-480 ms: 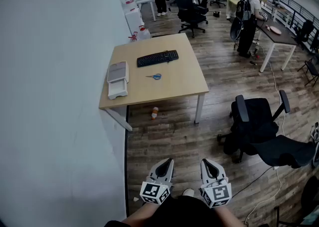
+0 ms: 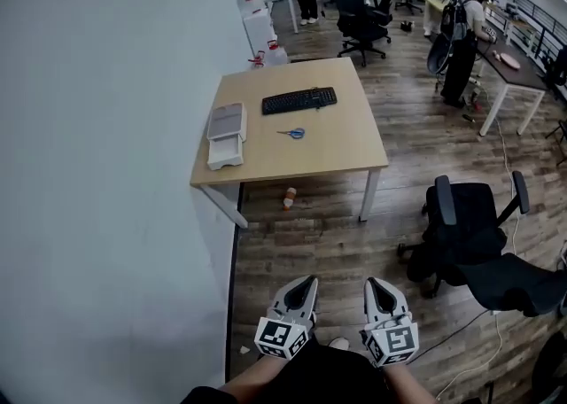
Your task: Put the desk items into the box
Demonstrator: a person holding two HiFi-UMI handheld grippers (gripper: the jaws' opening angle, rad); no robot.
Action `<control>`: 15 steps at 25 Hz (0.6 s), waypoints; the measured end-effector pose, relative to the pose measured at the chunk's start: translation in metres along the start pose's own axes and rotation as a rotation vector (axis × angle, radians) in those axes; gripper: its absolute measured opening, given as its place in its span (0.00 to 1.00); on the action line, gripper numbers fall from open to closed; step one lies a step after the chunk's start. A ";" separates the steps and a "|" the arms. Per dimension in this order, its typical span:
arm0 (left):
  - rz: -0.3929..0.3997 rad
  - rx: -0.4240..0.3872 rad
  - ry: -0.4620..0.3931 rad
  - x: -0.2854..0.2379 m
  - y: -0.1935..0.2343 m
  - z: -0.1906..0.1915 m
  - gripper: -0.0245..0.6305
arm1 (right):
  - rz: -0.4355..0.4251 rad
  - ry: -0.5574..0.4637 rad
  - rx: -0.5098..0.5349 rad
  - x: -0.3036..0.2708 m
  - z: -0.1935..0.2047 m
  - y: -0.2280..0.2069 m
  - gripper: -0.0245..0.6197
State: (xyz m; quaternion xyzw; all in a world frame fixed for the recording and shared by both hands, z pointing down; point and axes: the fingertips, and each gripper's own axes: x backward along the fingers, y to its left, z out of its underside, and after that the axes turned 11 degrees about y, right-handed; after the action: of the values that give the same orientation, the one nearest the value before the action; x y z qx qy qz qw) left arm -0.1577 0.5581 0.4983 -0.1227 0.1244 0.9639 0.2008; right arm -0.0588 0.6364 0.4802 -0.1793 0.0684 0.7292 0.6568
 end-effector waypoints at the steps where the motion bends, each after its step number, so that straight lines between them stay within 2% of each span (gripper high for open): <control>1: 0.003 -0.001 0.004 -0.004 0.003 0.000 0.07 | 0.002 0.004 -0.012 -0.006 0.002 -0.004 0.13; 9: 0.031 0.039 0.033 -0.079 0.058 -0.005 0.07 | 0.032 0.066 -0.011 -0.080 -0.007 -0.043 0.13; 15: 0.086 0.038 0.055 -0.151 0.123 -0.032 0.07 | 0.079 0.116 -0.016 -0.166 -0.043 -0.073 0.13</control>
State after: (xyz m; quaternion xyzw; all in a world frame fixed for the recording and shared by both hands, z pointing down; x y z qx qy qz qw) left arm -0.0691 0.3862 0.5352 -0.1399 0.1533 0.9654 0.1581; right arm 0.0323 0.4766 0.5084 -0.2236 0.1074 0.7436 0.6209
